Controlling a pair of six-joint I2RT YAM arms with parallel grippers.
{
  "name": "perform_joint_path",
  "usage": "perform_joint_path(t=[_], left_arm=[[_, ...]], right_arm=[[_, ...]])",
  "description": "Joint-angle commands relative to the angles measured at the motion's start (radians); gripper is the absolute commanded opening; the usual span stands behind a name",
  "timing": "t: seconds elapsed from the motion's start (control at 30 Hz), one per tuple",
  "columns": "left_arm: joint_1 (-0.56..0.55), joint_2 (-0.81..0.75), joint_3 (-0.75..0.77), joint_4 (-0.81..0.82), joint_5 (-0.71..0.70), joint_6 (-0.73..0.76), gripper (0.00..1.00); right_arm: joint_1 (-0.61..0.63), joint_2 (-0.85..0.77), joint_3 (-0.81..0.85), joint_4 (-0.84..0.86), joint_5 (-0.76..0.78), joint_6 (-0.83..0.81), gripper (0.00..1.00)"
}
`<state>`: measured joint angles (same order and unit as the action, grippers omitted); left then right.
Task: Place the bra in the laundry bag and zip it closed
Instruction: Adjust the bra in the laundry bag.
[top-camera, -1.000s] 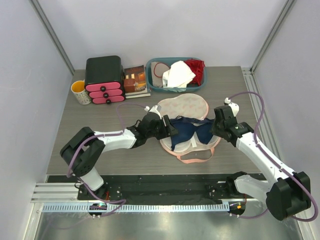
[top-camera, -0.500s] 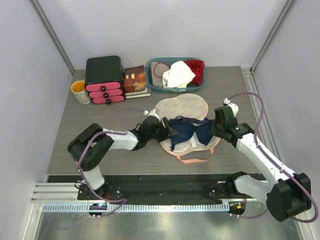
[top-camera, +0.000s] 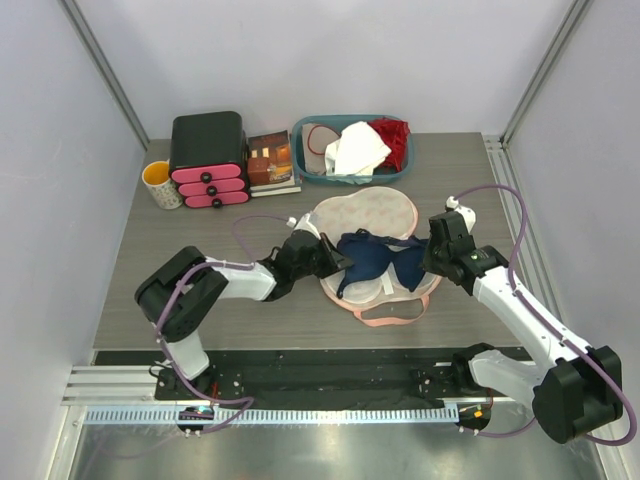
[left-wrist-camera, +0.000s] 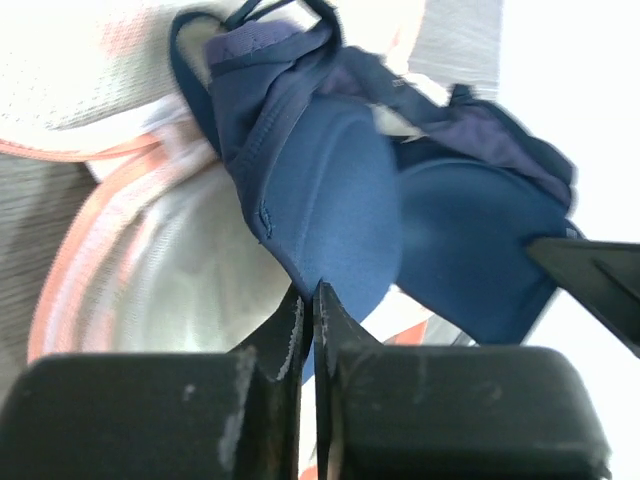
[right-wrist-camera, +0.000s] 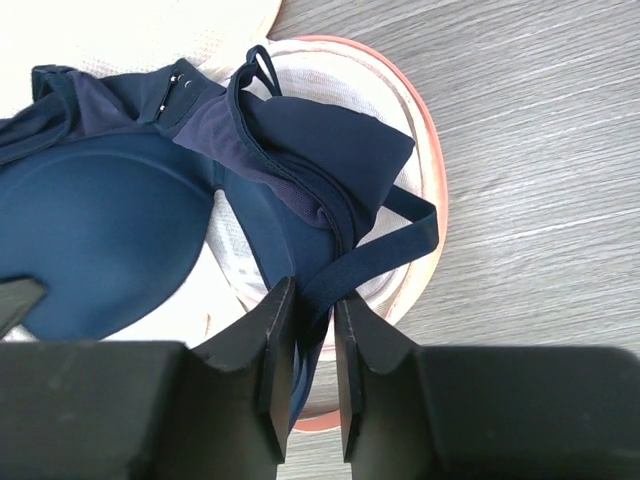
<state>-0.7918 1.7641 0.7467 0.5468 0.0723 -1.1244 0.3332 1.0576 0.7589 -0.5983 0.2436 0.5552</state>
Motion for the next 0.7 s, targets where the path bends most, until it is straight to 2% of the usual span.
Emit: perform_joint_path(t=[0.0, 0.23, 0.43, 0.67], left_arm=[[-0.009, -0.119, -0.026, -0.024, -0.057, 0.054, 0.00], [-0.040, -0.236, -0.096, -0.042, -0.063, 0.034, 0.00], [-0.087, -0.334, -0.153, -0.028, -0.164, 0.012, 0.00], [-0.099, -0.442, -0.107, -0.107, -0.151, 0.031, 0.00]], right_arm=[[-0.003, -0.010, 0.026, 0.032, 0.045, -0.008, 0.21], [-0.005, 0.050, 0.068, 0.068, 0.063, -0.026, 0.18], [-0.008, 0.133, 0.086, 0.117, 0.005, -0.037, 0.10], [-0.011, 0.194, 0.079, 0.109, -0.076, -0.031, 0.10]])
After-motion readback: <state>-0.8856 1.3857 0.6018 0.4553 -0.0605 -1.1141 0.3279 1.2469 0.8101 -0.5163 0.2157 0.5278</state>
